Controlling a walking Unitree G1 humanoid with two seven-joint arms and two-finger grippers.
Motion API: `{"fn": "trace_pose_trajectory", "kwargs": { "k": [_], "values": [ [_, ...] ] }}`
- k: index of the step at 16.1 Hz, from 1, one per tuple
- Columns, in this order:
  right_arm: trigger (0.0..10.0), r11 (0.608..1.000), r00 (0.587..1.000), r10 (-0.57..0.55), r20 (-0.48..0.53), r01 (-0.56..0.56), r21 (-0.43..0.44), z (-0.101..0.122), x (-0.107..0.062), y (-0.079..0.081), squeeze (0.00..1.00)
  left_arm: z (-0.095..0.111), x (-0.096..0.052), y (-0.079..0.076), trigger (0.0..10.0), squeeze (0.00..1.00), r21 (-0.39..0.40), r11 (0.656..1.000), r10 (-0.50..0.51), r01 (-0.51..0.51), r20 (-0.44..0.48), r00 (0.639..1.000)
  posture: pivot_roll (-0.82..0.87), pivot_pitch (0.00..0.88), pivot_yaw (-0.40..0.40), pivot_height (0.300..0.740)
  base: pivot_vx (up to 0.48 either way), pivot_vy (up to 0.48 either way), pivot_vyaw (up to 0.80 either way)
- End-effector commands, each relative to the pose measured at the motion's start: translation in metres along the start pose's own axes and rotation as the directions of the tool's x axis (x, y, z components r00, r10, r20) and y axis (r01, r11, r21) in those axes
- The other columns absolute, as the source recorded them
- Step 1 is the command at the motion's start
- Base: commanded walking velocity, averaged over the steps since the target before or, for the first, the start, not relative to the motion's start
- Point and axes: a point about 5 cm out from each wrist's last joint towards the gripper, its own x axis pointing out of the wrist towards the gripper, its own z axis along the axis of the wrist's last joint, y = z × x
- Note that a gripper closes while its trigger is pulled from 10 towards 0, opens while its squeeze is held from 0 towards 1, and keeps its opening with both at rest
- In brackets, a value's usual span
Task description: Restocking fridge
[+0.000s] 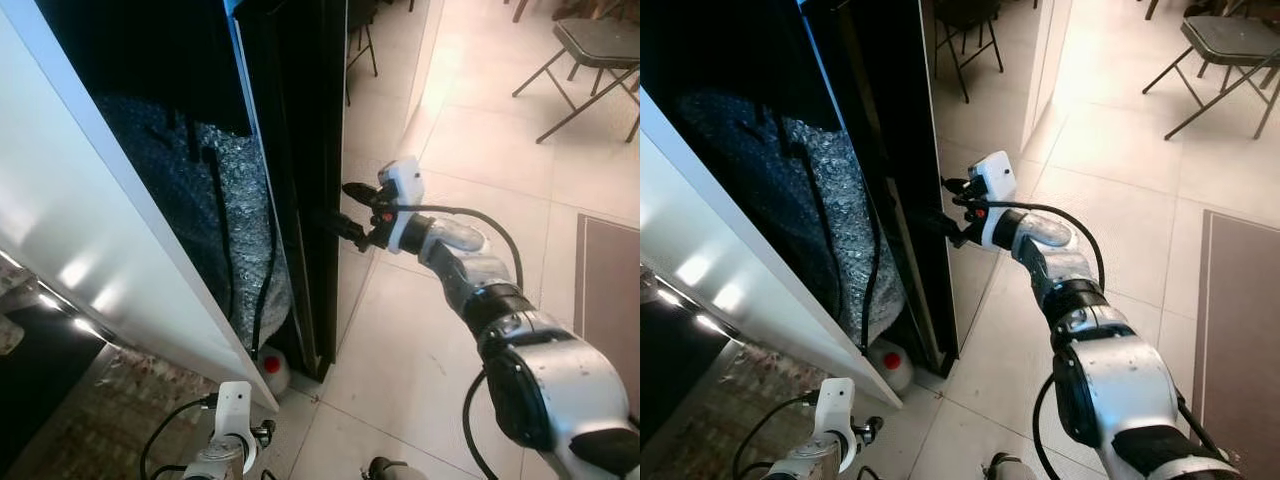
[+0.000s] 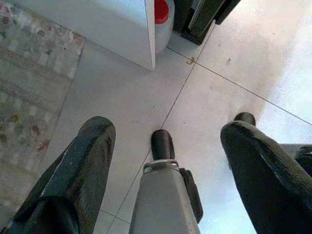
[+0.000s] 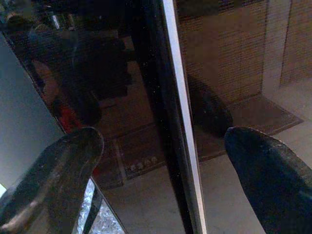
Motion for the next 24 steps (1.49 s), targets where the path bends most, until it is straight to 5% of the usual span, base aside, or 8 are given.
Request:
{"fn": "trace_pose_trajectory", "kwargs": {
  "k": [1,2,4,10,15,20,22,24],
  "values": [
    [10.0,0.999,0.998,0.043,0.049,-0.041,-0.034,0.018,0.014,0.008,0.0,-0.011,-0.002,0.004,10.0,0.0,-0.014,1.0,0.022,-0.023,-0.034,0.999,-0.03,0.123,0.052,0.74,0.0,0.0,0.0],
    [10.0,0.999,0.997,0.048,0.06,-0.047,-0.025,0.021,0.017,0.01,0.0,-0.011,-0.002,0.004,10.0,0.0,-0.016,1.0,0.024,-0.025,-0.033,0.999,-0.03,0.123,0.051,0.74,0.0,0.0,0.0],
    [10.0,0.998,0.996,0.054,0.074,-0.052,-0.02,0.025,0.025,0.015,0.0,-0.024,-0.009,0.048,10.0,0.0,-0.022,0.998,0.057,-0.057,-0.001,0.998,-0.02,0.121,0.05,0.74,0.0,0.0,0.0],
    [10.0,0.999,0.989,0.016,0.149,-0.012,-0.03,0.029,0.021,0.012,0.0,-0.03,-0.01,0.05,10.0,0.0,-0.016,0.999,0.05,-0.05,-0.02,0.999,-0.05,0.129,0.064,0.74,0.0,0.0,0.0],
    [10.0,0.996,0.974,-0.053,0.221,0.068,-0.062,-0.001,-0.022,0.001,0.0,-0.044,-0.014,0.057,10.0,0.0,0.003,0.999,0.044,-0.044,-0.078,0.996,-0.1,0.141,0.078,0.74,0.0,0.0,0.0],
    [10.0,0.983,0.962,-0.184,0.203,0.183,0.024,-0.05,-0.079,0.023,0.0,-0.044,-0.014,0.056,10.0,0.0,0.009,0.999,0.041,-0.04,-0.091,0.995,-0.11,0.136,0.073,0.74,0.0,0.0,0.0],
    [10.0,0.893,0.912,-0.41,0.022,0.397,0.21,-0.119,-0.117,0.016,0.0,-0.037,-0.009,0.039,10.0,0.0,0.02,1.0,0.021,-0.019,-0.088,0.996,-0.13,0.132,0.075,0.74,0.0,0.0,0.0],
    [10.0,0.668,0.702,-0.619,-0.352,0.707,0.233,-0.196,-0.159,0.018,0.0,-0.029,-0.006,0.021,10.0,0.0,0.026,1.0,-0.002,0.004,-0.078,0.997,-0.13,0.127,0.079,0.74,0.0,0.0,0.0]
  ]
}}
